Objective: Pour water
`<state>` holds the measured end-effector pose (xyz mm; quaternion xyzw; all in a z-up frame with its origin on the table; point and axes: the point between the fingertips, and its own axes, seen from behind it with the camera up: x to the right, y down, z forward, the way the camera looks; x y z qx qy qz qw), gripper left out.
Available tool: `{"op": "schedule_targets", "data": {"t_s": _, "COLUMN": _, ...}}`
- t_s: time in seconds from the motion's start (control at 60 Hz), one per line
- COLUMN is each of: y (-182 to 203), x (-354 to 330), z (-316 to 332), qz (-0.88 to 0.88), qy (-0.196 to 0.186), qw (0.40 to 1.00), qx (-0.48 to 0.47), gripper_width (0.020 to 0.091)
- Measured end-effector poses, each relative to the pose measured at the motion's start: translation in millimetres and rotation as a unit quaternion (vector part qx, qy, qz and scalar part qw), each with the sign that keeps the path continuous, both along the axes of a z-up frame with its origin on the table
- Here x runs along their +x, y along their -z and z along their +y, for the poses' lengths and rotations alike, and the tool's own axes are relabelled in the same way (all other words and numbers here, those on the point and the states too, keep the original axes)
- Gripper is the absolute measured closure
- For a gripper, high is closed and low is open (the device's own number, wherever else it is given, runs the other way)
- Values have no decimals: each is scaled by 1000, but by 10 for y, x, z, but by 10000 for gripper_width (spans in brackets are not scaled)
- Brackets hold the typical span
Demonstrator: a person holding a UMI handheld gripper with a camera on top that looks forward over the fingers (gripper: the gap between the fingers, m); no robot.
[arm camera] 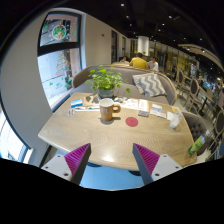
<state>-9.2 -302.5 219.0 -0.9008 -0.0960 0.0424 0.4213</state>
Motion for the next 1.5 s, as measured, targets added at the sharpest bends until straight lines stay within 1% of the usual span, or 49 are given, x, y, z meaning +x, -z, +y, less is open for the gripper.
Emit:
{"op": "schedule_targets", "data": {"t_s": 0.1, "y": 35, "x": 188, "z": 46, "qz": -1, "qy": 17, "qw": 1000, "qx": 3, "gripper_width": 245}}
{"op": "schedule_targets", "data": {"t_s": 0.283, "y": 75, "x": 921, "z": 80, "qz": -5, "qy": 58, "qw": 998, "qx": 15, "gripper_width": 246}}
{"op": "schedule_targets", "data": {"t_s": 0.433, "y": 207, "x": 1609, "z": 78, "qz": -5, "qy": 85, "qw": 996, "qx": 17, "gripper_width": 247}}
{"op": "schedule_targets", "data": {"t_s": 0.817, "y": 757, "x": 3765, "z": 98, "qz": -32, "qy": 147, "qw": 988, "qx": 31, "gripper_width": 246}}
{"op": "schedule_targets", "data": {"t_s": 0.933, "y": 958, "x": 4360, "z": 216, "qz": -25, "qy": 168, "qw": 985, "qx": 34, "gripper_width": 248}}
{"op": "schedule_targets", "data": {"t_s": 1.067, "y": 1219, "x": 4874, "z": 439, "qz": 7, "qy": 190, "qw": 981, "qx": 34, "gripper_width": 249}}
{"op": "schedule_targets", "data": {"t_s": 1.117, "y": 1306, "x": 5021, "z": 563, "qz": 13, "qy": 192, "qw": 981, "qx": 37, "gripper_width": 248}}
{"op": "schedule_targets", "data": {"t_s": 1.183, "y": 1382, "x": 5176, "z": 763, "qz": 15, "qy": 186, "qw": 981, "qx": 46, "gripper_width": 248}}
{"op": "schedule_targets", "data": {"t_s": 1.333, "y": 1537, "x": 5276, "z": 1131, "qz": 17, "qy": 169, "qw": 983, "qx": 63, "gripper_width": 248}}
{"op": "schedule_targets", "data": {"t_s": 1.417, "y": 1573, "x": 5257, "z": 1287, "qz": 23, "qy": 159, "qw": 985, "qx": 70, "gripper_width": 308}}
{"op": "schedule_targets", "data": {"t_s": 1.467, "y": 1597, "x": 5251, "z": 1364, "qz": 25, "qy": 153, "qw": 985, "qx": 74, "gripper_width": 381}}
{"op": "schedule_targets", "data": {"t_s": 1.5, "y": 1606, "x": 5240, "z": 1391, "qz": 24, "qy": 151, "qw": 985, "qx": 76, "gripper_width": 446}}
